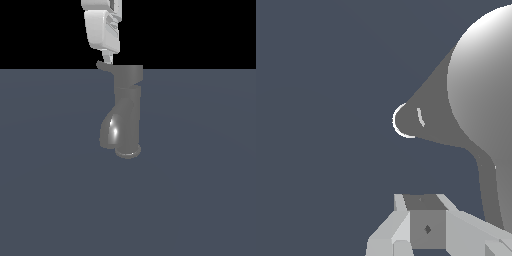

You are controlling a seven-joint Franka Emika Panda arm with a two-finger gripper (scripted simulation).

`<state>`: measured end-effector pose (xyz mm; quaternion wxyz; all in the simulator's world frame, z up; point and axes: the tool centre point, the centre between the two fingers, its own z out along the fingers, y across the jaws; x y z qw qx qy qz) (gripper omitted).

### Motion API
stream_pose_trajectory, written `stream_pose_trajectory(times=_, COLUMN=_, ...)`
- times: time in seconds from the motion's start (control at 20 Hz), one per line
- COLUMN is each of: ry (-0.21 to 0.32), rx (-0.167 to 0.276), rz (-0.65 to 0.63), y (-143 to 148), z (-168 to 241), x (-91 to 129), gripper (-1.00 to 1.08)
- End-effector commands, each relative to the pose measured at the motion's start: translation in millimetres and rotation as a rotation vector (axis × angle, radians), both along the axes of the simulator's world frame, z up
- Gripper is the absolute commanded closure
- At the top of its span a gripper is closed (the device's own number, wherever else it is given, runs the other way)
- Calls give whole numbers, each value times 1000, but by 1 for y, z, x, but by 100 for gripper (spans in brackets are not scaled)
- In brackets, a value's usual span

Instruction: Turn on the faucet by rotating a designated handle.

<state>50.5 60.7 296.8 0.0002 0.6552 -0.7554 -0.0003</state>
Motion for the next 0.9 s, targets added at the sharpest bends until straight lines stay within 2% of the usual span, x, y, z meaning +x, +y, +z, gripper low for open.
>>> stream_pose_trajectory(times=0.0, ry=-1, rx=0, rz=-2, y=0, z=0, x=0, gripper=108)
stream_pose_trajectory(times=0.85, ry=-1, rx=0, rz=-1, y=21, z=0, x=-48, gripper=108)
